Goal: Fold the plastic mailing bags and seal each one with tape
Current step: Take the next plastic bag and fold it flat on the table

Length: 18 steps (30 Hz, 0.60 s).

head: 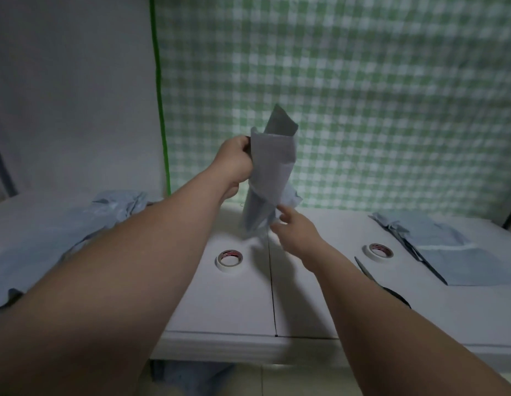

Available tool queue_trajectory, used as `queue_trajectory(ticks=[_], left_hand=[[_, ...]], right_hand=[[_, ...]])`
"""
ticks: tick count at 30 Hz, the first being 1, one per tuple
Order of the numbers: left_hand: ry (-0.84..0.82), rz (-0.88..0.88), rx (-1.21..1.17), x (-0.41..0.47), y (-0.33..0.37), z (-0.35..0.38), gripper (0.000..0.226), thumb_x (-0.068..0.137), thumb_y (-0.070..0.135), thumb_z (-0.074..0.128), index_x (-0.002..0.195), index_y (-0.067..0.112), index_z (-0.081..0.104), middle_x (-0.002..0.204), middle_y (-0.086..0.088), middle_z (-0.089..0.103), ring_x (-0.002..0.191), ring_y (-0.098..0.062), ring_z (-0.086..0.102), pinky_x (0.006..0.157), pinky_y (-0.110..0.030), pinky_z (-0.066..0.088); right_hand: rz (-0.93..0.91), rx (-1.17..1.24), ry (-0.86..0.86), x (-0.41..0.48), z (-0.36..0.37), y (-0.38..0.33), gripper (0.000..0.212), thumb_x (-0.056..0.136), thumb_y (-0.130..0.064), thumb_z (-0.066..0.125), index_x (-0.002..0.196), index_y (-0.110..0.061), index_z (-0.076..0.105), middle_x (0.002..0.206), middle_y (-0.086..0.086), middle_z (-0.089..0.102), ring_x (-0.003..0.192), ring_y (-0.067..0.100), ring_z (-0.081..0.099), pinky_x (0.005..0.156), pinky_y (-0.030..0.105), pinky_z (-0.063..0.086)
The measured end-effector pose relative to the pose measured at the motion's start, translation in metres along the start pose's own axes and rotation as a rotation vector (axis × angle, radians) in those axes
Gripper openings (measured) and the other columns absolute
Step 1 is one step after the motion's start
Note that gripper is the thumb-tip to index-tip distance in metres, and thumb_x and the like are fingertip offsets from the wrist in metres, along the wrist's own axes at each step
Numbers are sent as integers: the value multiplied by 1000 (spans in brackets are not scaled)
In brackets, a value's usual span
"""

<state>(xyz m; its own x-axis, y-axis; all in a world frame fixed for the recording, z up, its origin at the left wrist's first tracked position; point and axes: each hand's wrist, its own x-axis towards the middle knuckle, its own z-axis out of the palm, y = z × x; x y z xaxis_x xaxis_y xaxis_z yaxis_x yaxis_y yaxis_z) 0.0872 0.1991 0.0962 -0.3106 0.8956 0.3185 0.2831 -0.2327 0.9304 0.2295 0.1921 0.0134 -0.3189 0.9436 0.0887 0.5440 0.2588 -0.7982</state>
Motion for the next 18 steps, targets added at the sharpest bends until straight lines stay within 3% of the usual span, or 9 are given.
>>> queue_trajectory(ticks=[2,4,7,10,13,18], left_hand=[[-64,35,56,-3,11,13,17,89,-5,51,85,5,63,78,-6,63,72,-19,58,59,-27,48],[-143,43,124,-10,21,26,22,88,-5,56,72,10,59,71,-4,60,64,-16,55,53,-24,46],[-285,34,242,-25,31,46,20,84,-3,63,71,12,60,70,-3,61,61,-15,55,52,-24,47],[-378,17,315,-38,34,63,16,83,-5,59,77,9,65,79,-8,65,66,-22,56,52,-29,44],[-431,43,405,-48,40,74,21,86,-5,52,74,8,62,79,-9,61,69,-22,52,51,-26,39],[-544,167,691,-67,55,80,14,88,2,54,82,9,65,78,-4,61,67,-18,54,55,-23,43]], right_hand=[[56,42,60,2,-12,12,51,92,-16,45,143,-23,38,135,11,50,100,27,54,96,46,47],[90,77,161,2,-24,26,38,90,-13,47,127,-15,53,116,12,58,104,33,56,93,51,47],[151,201,345,-3,-44,44,20,87,-10,48,94,-4,65,87,13,62,88,35,60,85,54,52],[232,488,484,-12,-66,51,16,85,-15,53,75,-10,65,89,17,66,71,26,58,73,44,54],[229,662,502,-24,-89,51,21,91,-24,50,85,-10,64,91,8,65,73,20,57,63,30,50],[193,517,237,-52,-116,35,45,91,-53,48,106,-15,65,99,0,64,82,19,58,67,29,45]])
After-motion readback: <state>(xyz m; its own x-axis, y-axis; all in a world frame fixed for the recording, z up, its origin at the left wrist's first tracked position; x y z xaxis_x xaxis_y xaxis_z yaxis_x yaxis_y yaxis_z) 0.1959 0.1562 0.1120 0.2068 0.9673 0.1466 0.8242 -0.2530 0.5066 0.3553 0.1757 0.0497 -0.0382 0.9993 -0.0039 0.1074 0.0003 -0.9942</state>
